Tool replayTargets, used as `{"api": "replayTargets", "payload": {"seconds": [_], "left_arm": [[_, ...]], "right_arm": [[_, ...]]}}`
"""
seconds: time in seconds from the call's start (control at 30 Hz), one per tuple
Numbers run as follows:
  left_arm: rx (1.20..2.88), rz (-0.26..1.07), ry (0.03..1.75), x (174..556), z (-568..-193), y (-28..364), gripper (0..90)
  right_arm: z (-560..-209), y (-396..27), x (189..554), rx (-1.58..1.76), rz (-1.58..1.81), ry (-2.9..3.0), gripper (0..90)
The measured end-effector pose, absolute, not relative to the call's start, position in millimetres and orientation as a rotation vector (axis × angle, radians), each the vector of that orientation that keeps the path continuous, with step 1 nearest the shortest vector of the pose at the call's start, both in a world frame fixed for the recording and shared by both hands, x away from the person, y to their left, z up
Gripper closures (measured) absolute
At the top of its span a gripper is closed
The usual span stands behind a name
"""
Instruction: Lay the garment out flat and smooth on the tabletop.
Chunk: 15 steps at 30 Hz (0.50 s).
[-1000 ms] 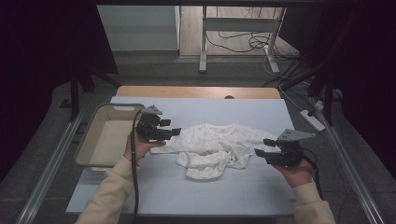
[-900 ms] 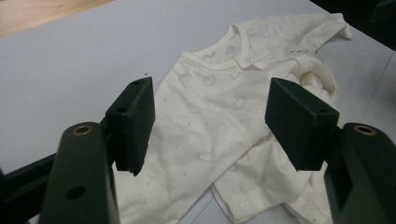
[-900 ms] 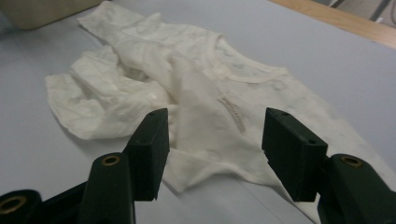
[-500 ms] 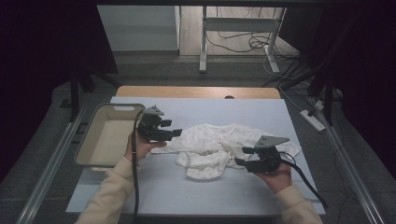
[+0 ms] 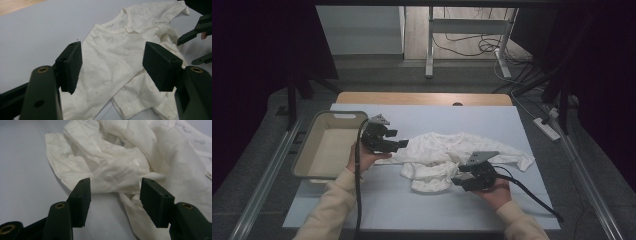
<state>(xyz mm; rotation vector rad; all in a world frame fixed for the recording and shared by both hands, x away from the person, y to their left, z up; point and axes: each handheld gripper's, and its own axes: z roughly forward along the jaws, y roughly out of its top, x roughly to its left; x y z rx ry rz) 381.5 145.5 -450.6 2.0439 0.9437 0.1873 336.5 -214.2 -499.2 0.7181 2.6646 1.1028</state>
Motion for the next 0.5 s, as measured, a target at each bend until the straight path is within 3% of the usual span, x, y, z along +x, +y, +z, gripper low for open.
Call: {"api": "replayTargets", "payload": {"seconds": [0.5], "left_arm": [[2.049,0.184,0.944,381.9,-451.5,144.5,32.6]], "right_arm": [[-506.0,-213.1,338.3,0.720,0.967,2.656,52.0]]}}
